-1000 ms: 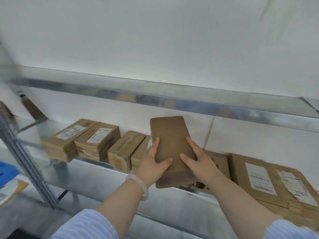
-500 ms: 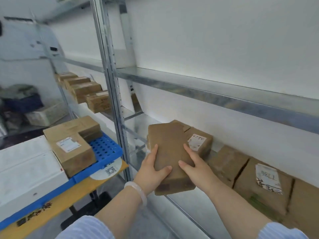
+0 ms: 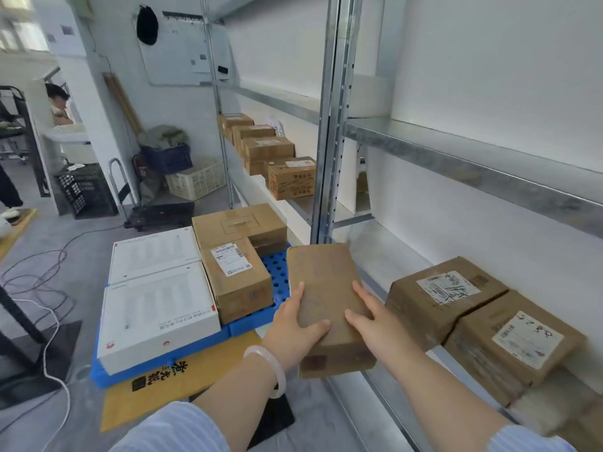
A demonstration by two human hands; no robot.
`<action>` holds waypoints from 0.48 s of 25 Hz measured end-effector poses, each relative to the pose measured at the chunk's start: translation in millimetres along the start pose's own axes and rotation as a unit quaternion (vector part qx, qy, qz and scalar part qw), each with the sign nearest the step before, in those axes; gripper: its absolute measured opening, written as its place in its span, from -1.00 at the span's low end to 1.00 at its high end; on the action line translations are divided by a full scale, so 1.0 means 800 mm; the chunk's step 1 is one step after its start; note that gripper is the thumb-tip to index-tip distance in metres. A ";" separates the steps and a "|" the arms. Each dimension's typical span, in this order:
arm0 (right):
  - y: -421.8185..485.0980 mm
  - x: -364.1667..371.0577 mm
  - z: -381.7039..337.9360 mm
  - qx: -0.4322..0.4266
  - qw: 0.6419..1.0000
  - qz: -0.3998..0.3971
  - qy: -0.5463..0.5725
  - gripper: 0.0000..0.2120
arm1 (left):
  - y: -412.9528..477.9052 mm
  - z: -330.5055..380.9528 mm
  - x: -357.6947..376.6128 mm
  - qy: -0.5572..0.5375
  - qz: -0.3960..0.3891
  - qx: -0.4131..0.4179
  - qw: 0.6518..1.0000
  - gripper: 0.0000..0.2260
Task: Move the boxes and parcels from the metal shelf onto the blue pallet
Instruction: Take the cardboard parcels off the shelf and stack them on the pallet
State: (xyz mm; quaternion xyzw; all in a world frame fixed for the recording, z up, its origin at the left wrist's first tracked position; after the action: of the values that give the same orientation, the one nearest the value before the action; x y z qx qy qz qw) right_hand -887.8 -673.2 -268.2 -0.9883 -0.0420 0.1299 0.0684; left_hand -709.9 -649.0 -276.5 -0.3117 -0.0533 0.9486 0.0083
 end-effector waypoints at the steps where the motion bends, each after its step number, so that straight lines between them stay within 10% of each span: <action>1: 0.021 0.009 -0.001 0.006 1.000 -0.009 -0.004 -0.45 | 0.017 -0.006 -0.006 0.000 0.002 -0.006 1.000 -0.20; 12: 0.291 0.064 -0.013 0.010 0.994 -0.104 -0.017 -0.44 | 0.232 -0.053 -0.055 0.122 0.082 -0.089 0.985 -0.24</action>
State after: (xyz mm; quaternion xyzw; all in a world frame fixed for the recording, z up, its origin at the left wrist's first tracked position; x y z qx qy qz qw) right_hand -820.7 -898.8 -305.0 -0.9755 -0.1443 0.1390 0.0907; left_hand -646.0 -831.3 -304.0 -0.4277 -0.1107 0.8925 -0.0911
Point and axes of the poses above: each hand's wrist, its own y-axis towards the middle knuckle, its own x-axis out of the palm, z = x × y, the point moved 8 cm from there along y, towards the middle knuckle, and after that the axes turned 13 degrees about y, right-handed, at the moved point
